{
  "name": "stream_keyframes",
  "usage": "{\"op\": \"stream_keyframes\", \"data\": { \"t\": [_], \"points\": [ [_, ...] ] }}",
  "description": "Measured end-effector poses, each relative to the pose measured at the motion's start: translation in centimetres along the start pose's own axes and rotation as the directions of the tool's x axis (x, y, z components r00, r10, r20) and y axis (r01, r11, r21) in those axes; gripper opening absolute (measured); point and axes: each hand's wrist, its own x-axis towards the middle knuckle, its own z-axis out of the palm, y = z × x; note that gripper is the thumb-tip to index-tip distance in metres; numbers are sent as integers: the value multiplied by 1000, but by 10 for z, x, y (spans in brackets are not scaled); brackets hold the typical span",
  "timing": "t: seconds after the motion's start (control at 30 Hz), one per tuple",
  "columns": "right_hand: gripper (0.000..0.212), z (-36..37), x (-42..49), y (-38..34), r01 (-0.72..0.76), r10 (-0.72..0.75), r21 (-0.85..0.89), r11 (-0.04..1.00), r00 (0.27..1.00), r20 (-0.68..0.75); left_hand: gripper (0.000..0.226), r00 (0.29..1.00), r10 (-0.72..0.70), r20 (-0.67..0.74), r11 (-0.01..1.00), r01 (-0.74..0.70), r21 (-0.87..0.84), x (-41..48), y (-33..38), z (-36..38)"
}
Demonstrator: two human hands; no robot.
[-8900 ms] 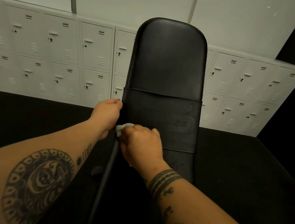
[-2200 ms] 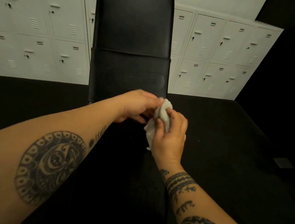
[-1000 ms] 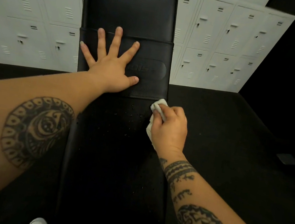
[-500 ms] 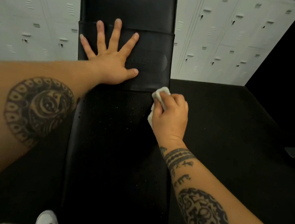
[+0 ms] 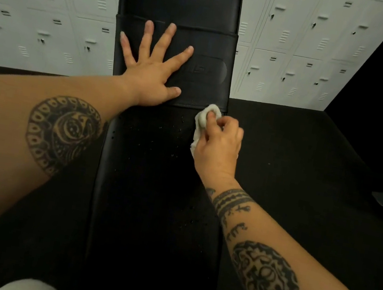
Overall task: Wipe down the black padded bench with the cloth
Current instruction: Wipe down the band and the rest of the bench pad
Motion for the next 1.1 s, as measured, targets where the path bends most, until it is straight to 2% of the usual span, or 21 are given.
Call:
{"op": "stream_keyframes", "data": {
  "t": [0.07,0.1,0.17,0.23,0.3,0.37,0.43,0.47,0.5,0.57,0.63,0.7,0.77,0.83,0.9,0.97,1.03,1.1],
  "points": [
    [44,4,4,-10,-11,11,-18,1000,1000,-2,87,999,44,-21,999,-44,20,-3,-3,2],
    [48,4,2,-11,38,-38,-37,999,999,-5,84,998,63,-31,998,-62,25,-4,-3,3],
    [54,1,-7,-2,238,-235,-81,968,971,52,80,995,88,-45,996,-86,32,-4,-4,4],
    [49,-4,-17,15,394,-381,-94,914,915,132,79,995,89,-51,996,-87,34,-3,-4,5],
    [41,-7,-21,24,351,-343,-79,933,934,102,78,995,79,-61,997,-77,27,-2,-4,6],
    [38,-1,-15,16,169,-169,-56,984,986,-6,78,995,74,-74,997,-72,18,-2,-4,7],
    [40,8,-6,-2,1,-4,-37,999,997,-80,78,994,70,-80,998,-70,3,-1,-3,8],
    [42,13,-3,-11,-32,29,-30,999,995,-91,78,995,66,-80,998,-67,-6,-1,-3,8],
    [43,16,-1,-17,-24,21,-29,999,996,-84,77,995,65,-80,998,-67,-16,0,-3,8],
    [48,17,-6,-19,115,-116,-48,992,993,-23,77,995,64,-78,997,-66,-29,-1,-3,7],
    [51,12,-17,-12,335,-329,-79,939,941,85,77,995,57,-76,998,-59,-32,-1,-2,7],
    [49,7,-28,3,419,-405,-84,904,903,143,76,997,53,-64,998,-56,-37,-1,-2,6],
    [43,5,-35,16,339,-333,-80,937,939,81,76,997,49,-55,998,-51,-44,-1,-2,5],
    [40,8,-36,19,176,-177,-57,983,984,-13,76,998,47,-52,998,-49,-42,0,-2,6],
    [44,14,-26,6,40,-42,-29,999,996,-80,76,998,50,-49,998,-51,-30,1,-2,6],
    [48,21,-14,-12,-16,14,-21,1000,995,-97,77,998,51,-42,998,-52,-28,1,-2,6],
    [49,24,-9,-22,88,-90,-29,996,994,-55,77,998,50,-34,998,-51,-31,1,-2,5],
    [52,21,-21,-16,306,-302,-52,951,951,69,77,998,49,-29,998,-50,-42,2,-2,5]
  ]
}}
